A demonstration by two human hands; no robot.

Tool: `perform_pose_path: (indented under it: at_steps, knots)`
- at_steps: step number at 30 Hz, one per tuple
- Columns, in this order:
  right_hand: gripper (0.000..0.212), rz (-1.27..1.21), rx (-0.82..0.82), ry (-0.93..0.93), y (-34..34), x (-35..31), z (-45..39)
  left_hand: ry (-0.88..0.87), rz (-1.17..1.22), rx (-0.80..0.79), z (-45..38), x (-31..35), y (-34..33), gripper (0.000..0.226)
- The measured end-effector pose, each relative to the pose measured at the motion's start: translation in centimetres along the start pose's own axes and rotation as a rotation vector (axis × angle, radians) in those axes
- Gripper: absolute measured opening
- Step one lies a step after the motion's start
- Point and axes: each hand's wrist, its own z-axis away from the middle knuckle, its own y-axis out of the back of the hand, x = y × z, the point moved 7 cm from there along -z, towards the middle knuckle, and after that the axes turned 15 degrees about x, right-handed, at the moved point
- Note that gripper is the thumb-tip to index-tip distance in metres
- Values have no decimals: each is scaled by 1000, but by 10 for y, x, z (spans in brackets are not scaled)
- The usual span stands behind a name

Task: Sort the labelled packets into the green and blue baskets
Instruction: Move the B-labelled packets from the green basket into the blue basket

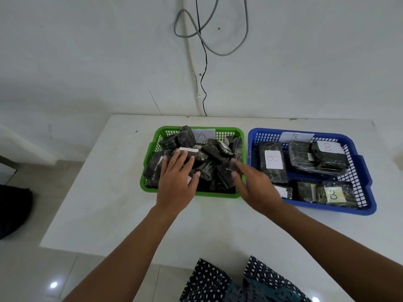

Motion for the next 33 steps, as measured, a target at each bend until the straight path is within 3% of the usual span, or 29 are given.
perform_pose_path:
  at_steps: [4, 6, 10, 12, 14, 16, 21, 23, 26, 29, 33]
  knots:
    - [23, -461, 194, -581, 22, 30, -24, 204, 321, 4, -16, 27, -5, 46]
    - [20, -718, 274, -814, 31, 41, -24, 348, 466, -5, -23, 40, -12, 47]
    - [20, -930, 327, -1008, 50, 55, -19, 671, 746, -117, -29, 62, -32, 45]
    - [20, -985, 344, -1071, 57, 63, -14, 824, 920, -195, -27, 75, -46, 31]
    - [19, -980, 364, -1086, 63, 72, -9, 956, 1090, -226, -24, 90, -56, 13]
    - [17, -953, 378, -1076, 71, 80, -3, 1009, 1163, -245, -23, 103, -63, 11]
    - [35, -842, 237, -966, 99, 102, 10, 933, 1092, -366, -23, 128, -82, 16]
    - [31, -735, 191, -953, 112, 117, 18, 808, 902, -359, -23, 131, -89, 17]
    - [19, -550, 207, -993, 130, 145, 33, 509, 469, -328, -23, 136, -95, 43]
    - [16, -333, 110, -952, 126, 160, 42, 421, 295, -317, -12, 139, -103, 58]
    - [16, -230, 28, -879, 101, 163, 43, 276, 109, -308, 5, 139, -109, 64]
